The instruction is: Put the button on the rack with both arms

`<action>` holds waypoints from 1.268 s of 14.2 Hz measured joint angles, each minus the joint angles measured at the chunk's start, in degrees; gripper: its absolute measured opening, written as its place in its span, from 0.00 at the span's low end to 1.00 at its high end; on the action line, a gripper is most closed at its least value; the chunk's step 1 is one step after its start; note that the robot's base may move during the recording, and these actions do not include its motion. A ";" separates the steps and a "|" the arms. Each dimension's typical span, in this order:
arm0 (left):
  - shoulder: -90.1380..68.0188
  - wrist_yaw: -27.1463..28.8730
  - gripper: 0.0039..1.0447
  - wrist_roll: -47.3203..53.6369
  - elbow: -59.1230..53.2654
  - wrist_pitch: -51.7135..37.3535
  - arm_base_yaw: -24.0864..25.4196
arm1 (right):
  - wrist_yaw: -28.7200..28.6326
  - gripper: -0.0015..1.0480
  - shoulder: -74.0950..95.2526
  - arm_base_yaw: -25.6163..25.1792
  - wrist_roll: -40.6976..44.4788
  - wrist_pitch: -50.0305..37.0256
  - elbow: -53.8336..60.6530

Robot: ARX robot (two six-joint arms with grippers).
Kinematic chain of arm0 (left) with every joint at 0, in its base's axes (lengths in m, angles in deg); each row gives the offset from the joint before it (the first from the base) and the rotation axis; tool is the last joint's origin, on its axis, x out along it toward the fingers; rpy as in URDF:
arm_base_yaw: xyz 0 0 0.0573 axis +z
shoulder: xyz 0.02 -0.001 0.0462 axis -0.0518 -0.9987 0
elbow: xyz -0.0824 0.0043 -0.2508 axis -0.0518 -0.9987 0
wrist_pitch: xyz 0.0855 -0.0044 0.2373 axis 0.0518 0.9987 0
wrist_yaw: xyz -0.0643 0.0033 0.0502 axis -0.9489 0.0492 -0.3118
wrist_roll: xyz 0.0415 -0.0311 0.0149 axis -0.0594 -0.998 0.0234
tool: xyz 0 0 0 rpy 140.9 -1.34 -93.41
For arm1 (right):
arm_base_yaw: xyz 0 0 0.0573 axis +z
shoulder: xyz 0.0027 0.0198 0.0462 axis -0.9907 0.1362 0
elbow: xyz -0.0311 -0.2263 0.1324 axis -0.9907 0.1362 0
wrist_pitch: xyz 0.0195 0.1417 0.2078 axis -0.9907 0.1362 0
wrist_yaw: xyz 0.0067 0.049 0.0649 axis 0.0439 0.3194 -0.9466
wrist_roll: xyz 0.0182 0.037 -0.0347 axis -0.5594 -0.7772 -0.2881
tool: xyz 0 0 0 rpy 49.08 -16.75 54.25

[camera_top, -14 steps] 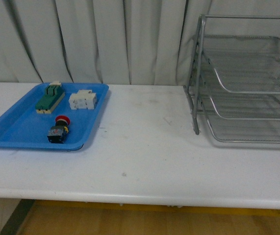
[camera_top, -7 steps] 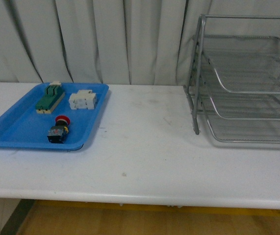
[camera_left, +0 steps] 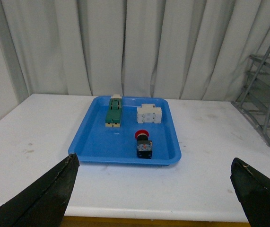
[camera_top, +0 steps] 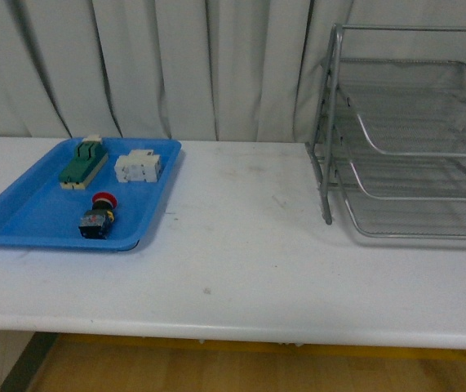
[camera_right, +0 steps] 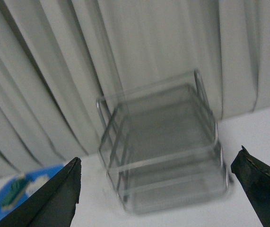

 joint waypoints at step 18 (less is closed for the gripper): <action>0.00 -0.02 0.94 0.00 0.00 -0.02 0.00 | 1.01 0.94 89.61 7.67 -61.72 -42.03 -29.86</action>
